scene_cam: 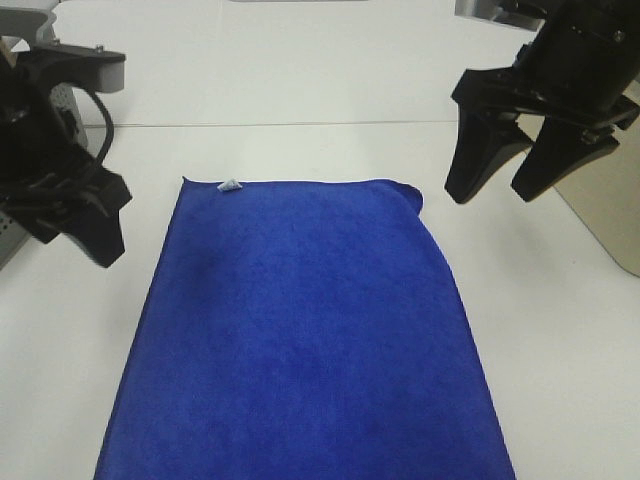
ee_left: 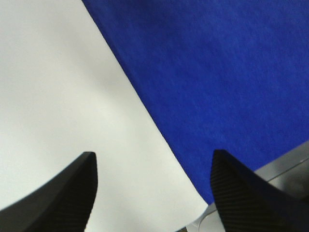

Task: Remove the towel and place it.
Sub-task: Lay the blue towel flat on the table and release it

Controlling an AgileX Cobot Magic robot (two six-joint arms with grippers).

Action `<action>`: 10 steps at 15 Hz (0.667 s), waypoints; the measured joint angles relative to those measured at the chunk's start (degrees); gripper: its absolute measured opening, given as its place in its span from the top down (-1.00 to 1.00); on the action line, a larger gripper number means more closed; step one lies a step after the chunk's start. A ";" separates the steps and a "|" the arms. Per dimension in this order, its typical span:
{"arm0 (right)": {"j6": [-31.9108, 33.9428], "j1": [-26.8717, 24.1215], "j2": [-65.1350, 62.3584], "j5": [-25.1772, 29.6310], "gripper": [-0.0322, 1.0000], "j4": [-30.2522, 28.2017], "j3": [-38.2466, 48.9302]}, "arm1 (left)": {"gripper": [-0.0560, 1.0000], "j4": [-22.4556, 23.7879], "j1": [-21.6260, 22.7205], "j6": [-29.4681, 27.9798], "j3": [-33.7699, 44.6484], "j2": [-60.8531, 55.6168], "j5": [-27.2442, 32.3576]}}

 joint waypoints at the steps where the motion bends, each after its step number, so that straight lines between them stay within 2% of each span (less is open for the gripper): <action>1: 0.69 -2.41 2.23 0.00 -0.46 1.03 -2.64 | -0.30 0.00 1.03 0.00 -2.92 2.06 -0.23; 3: 1.03 -7.91 6.99 0.00 -0.46 2.46 -7.91 | -0.30 0.00 4.70 0.00 -6.82 6.25 -1.83; 5: 1.15 -11.23 11.86 0.00 -0.46 2.52 -12.61 | -0.30 -0.40 9.40 1.15 -9.91 11.00 -3.61; 8: 1.15 -11.57 17.76 0.00 -0.46 0.63 -16.44 | -0.30 -6.02 15.47 6.59 -15.53 19.60 -4.70; 10: 0.63 -11.57 20.91 0.06 -0.46 0.57 -17.70 | -0.30 -8.48 16.56 8.42 -20.34 24.58 -4.76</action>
